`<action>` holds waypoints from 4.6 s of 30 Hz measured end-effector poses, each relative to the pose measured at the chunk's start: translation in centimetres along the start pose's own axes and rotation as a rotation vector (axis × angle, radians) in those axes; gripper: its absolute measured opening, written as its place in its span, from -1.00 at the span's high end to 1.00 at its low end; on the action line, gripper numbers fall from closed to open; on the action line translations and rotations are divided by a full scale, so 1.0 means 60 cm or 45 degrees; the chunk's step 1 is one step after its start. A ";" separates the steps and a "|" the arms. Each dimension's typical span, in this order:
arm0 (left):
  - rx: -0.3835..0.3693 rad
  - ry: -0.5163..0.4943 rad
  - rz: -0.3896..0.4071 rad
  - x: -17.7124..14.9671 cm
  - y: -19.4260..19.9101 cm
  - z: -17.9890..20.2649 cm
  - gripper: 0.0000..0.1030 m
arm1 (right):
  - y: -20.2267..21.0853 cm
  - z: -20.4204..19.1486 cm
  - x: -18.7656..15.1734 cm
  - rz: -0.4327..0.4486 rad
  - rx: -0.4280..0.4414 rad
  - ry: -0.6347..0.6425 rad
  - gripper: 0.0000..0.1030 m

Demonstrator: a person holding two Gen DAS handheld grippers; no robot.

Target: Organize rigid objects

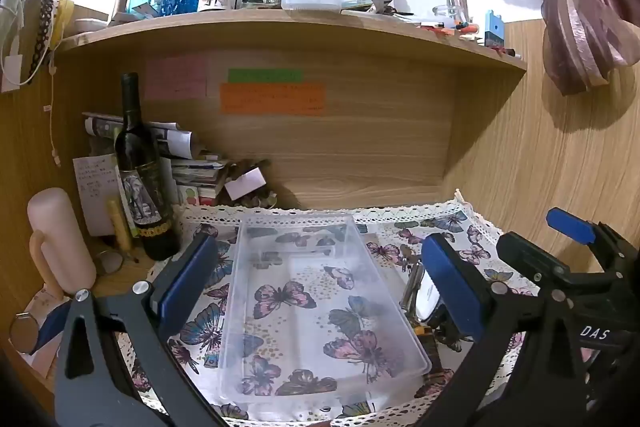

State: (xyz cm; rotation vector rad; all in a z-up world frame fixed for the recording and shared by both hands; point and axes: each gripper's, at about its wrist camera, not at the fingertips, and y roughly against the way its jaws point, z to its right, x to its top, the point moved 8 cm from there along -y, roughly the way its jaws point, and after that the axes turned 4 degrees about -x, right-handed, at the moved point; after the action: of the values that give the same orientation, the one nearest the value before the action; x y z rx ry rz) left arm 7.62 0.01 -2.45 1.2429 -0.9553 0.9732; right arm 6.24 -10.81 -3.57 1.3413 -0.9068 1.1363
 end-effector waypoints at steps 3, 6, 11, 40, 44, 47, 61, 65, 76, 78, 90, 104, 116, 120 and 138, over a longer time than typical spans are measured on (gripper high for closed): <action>0.007 -0.005 -0.006 0.000 -0.001 0.000 -1.00 | 0.001 -0.001 0.000 -0.006 0.003 0.002 -1.00; 0.012 -0.014 -0.002 0.001 -0.005 0.000 -1.00 | -0.001 0.004 0.000 -0.003 0.011 -0.004 -1.00; 0.016 -0.019 0.015 0.002 -0.001 0.002 -1.00 | 0.002 0.004 0.000 -0.004 0.001 -0.002 -1.00; 0.009 -0.032 0.031 0.009 0.002 0.009 -1.00 | 0.006 0.003 0.007 0.012 0.000 -0.003 -1.00; 0.007 -0.037 0.038 0.010 0.005 0.011 -1.00 | 0.006 0.003 0.007 0.012 0.000 -0.004 -1.00; 0.008 -0.040 0.041 0.012 0.006 0.011 -1.00 | 0.007 0.003 0.008 0.013 0.000 -0.005 -1.00; 0.003 -0.052 0.050 0.010 0.008 0.019 -1.00 | 0.007 0.003 0.007 0.015 0.001 -0.005 -1.00; -0.001 -0.048 0.050 0.010 0.008 0.020 -1.00 | 0.006 0.003 0.006 0.016 0.002 -0.004 -1.00; 0.001 -0.049 0.049 0.010 0.009 0.018 -1.00 | 0.006 0.002 0.006 0.014 0.003 -0.005 -1.00; 0.000 -0.050 0.050 0.011 0.009 0.019 -1.00 | 0.005 0.001 0.006 0.013 0.005 -0.005 -1.00; -0.017 -0.031 0.039 0.012 0.004 0.007 -1.00 | 0.004 0.000 0.005 0.010 0.003 -0.003 -1.00; 0.098 -0.019 -0.153 -0.017 -0.058 -0.086 -0.36 | -0.043 0.020 -0.015 -0.097 -0.001 -0.010 -0.57; -0.038 0.030 -0.620 -0.099 -0.143 -0.144 0.39 | -0.101 0.084 -0.084 -0.355 -0.076 -0.070 -0.09; -0.101 0.072 -0.754 -0.123 -0.157 -0.148 0.67 | -0.115 0.104 -0.105 -0.444 -0.104 -0.091 -0.02; -0.120 0.026 -0.904 -0.143 -0.174 -0.147 0.80 | -0.194 0.101 -0.197 -0.755 -0.072 -0.084 0.11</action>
State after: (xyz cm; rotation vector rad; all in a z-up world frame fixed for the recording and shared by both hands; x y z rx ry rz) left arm 15.33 7.53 -14.48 1.3473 -0.4676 0.3733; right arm 15.26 -16.70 -17.57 1.4737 -0.5231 0.6066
